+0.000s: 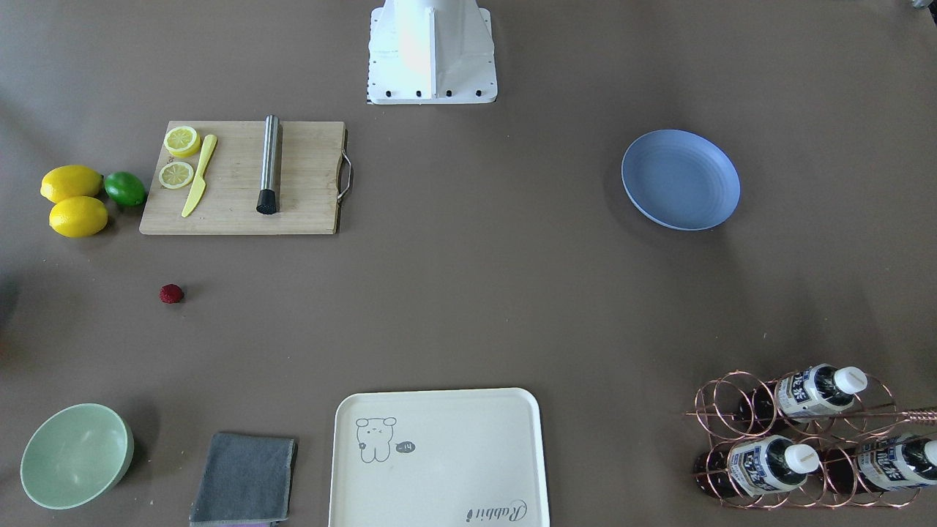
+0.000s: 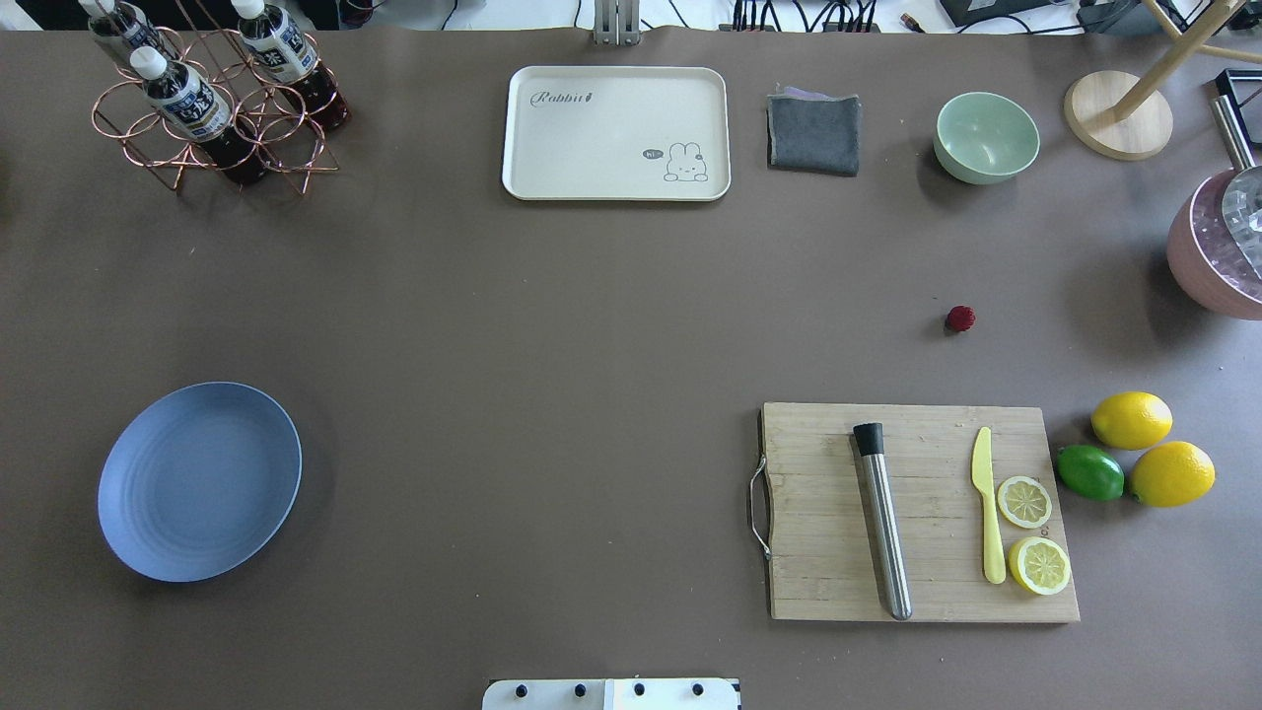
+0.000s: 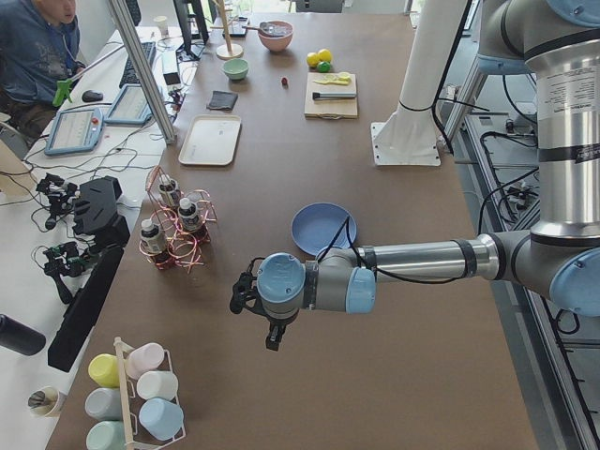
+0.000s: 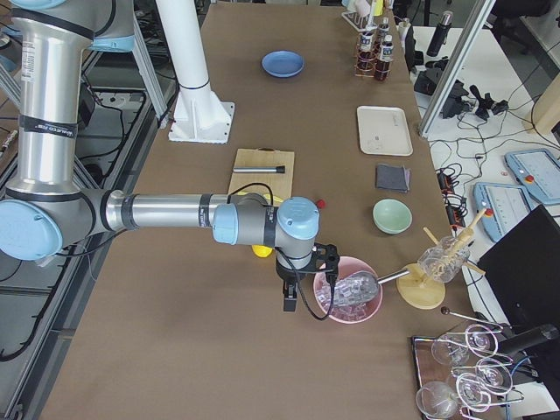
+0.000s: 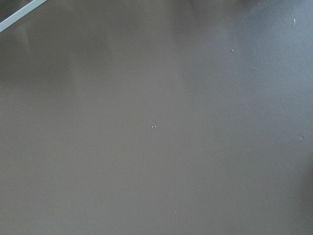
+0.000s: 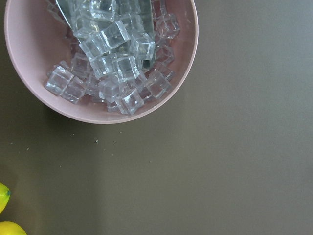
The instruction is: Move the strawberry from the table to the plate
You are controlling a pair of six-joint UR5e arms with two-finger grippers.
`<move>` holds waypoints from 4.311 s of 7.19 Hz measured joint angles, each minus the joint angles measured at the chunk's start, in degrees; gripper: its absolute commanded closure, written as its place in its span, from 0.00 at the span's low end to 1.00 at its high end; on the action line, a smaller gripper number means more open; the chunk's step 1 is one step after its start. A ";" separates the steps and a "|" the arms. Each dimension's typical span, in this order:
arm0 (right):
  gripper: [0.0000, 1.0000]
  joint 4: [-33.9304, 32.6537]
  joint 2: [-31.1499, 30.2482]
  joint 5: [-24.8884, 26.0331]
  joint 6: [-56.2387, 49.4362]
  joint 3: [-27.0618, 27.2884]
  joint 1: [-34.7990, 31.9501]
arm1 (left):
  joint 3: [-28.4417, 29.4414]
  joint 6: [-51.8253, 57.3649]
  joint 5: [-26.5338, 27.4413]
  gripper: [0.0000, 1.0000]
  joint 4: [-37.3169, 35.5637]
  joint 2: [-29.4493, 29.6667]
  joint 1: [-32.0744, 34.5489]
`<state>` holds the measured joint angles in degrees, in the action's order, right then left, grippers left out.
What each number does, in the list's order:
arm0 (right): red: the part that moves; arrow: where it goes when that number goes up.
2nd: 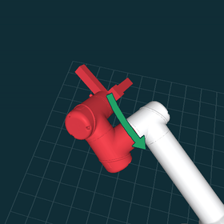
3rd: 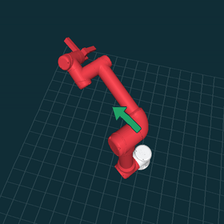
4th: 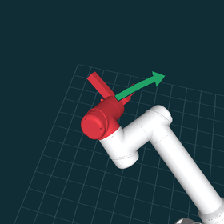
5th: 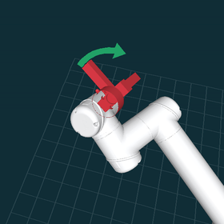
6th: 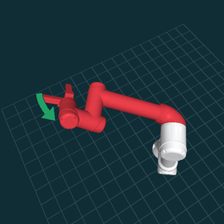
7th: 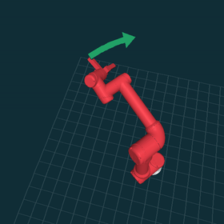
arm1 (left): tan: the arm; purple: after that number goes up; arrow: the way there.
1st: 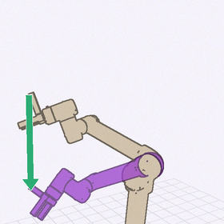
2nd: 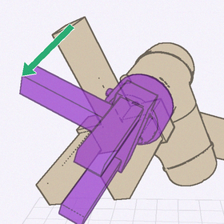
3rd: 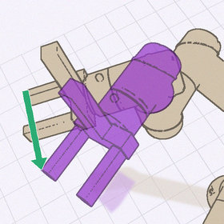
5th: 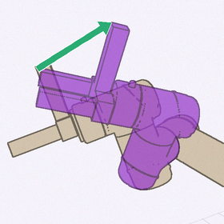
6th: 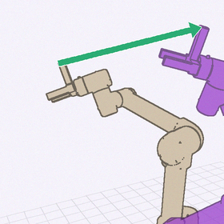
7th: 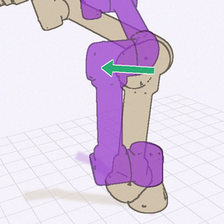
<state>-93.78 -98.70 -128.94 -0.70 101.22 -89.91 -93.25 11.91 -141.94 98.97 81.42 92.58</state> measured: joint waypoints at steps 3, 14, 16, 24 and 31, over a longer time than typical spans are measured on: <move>0.00 0.00 0.00 0.00 -0.02 -0.05 0.00 | -0.22 0.30 2.86 0.01 0.96 -0.01 0.12; 0.00 0.02 0.35 -0.06 -0.09 0.02 0.01 | 0.52 -0.03 2.84 0.01 1.53 6.41 -0.46; 0.00 0.06 0.57 -0.14 -0.09 0.03 0.07 | 0.56 0.09 -1.53 0.01 3.77 6.30 -0.44; 0.00 0.00 0.62 -3.07 -0.11 -0.11 0.09 | 0.09 -40.75 8.82 0.01 40.14 0.34 -28.51; 0.00 0.00 0.61 -3.25 -0.09 -0.06 0.12 | 5.36 -59.48 17.37 0.62 62.98 -1.58 -45.49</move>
<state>-93.78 -98.09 -132.19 -0.79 101.16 -89.80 -87.89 -47.57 -124.57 161.95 79.84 47.08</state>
